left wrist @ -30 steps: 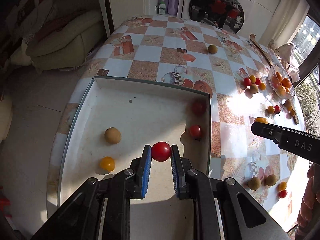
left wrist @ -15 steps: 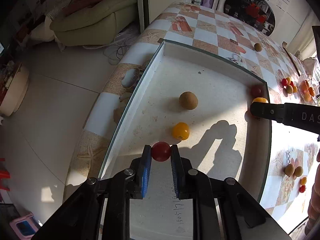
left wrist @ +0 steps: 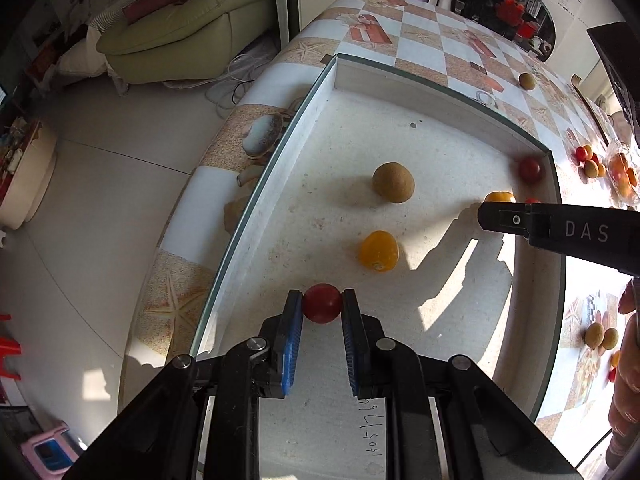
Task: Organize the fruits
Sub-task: 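Carry the red tomato with the left tool while the right tool carries the yellow tomato to the tray, then open the left tool over the tray while the right tool releases its yellow tomato there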
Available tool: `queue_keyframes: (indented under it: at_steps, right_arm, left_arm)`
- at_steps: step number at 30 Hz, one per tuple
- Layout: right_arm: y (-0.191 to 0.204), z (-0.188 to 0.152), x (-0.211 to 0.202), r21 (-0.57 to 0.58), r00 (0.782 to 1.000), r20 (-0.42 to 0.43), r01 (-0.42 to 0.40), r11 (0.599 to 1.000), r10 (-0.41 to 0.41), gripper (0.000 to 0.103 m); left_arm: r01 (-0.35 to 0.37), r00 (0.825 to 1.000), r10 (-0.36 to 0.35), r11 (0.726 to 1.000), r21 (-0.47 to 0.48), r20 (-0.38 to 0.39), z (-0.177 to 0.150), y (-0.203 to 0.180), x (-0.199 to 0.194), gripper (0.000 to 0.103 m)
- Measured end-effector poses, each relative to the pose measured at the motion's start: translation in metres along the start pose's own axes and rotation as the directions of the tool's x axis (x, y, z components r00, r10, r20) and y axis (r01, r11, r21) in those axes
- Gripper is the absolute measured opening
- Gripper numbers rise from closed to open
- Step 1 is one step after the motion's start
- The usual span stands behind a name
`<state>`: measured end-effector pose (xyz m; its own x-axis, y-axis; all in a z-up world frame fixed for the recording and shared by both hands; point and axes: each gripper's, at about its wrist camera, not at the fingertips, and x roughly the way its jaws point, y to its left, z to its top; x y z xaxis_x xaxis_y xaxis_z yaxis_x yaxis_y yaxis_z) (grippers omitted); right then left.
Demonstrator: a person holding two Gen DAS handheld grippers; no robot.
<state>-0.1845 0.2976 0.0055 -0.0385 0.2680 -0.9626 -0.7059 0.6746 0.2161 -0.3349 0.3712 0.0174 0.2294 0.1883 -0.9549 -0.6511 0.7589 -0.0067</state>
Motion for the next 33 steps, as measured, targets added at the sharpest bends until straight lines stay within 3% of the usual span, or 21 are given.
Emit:
queue_keyframes:
  at_steps: [7,9,10,11,12,19,21,22,28,33]
  right_arm:
    - [0.002,0.0,0.002,-0.008,1.0,0.004,0.008,1.0,-0.008,0.028]
    - [0.001,0.001,0.002,-0.008,1.0,0.001,0.005,1.0,-0.005,0.029]
    - [0.0,0.001,0.002,-0.009,1.0,-0.001,0.003,1.0,-0.003,0.031]
    - [0.001,0.003,0.002,-0.01,1.0,-0.002,-0.001,1.0,0.001,0.04]
    - [0.003,0.005,0.004,-0.009,1.0,-0.002,0.005,1.0,-0.005,0.05]
    - [0.002,0.004,-0.003,-0.004,1.0,0.015,-0.013,1.0,0.013,0.059]
    - [0.001,0.003,-0.011,0.008,0.999,0.034,-0.03,1.0,0.03,0.079]
    - [0.0,0.003,-0.016,0.016,0.998,0.049,-0.043,0.999,0.042,0.082]
    - [-0.015,-0.002,-0.046,0.081,0.99,0.121,-0.086,0.993,0.076,0.083]
    - [-0.05,-0.014,-0.069,0.158,0.986,0.158,-0.08,0.984,0.055,0.083]
  left_arm:
    - [0.0,1.0,0.0,1.0,0.01,-0.016,-0.002,0.0,0.003,0.022]
    - [-0.015,1.0,0.015,1.0,0.02,-0.014,-0.001,-0.002,0.003,0.028]
    - [-0.022,1.0,0.022,0.999,0.025,-0.011,-0.001,-0.002,0.003,0.057]
    - [-0.032,0.999,0.032,0.999,0.026,0.004,-0.002,-0.002,0.001,0.084]
    - [-0.032,0.999,0.031,0.999,0.026,0.033,-0.003,-0.001,-0.004,0.085]
    - [-0.034,0.999,0.033,0.997,0.074,0.023,-0.006,-0.009,-0.007,0.085]
    - [-0.033,0.999,0.032,0.997,0.076,0.018,-0.007,-0.01,-0.009,0.085]
    - [-0.033,0.999,0.032,0.996,0.078,0.015,-0.007,-0.01,-0.009,0.085]
    - [-0.032,0.999,0.03,0.992,0.12,0.02,-0.001,-0.026,-0.019,0.085]
    - [-0.014,0.999,0.006,0.982,0.186,0.048,0.013,-0.059,-0.032,0.085]
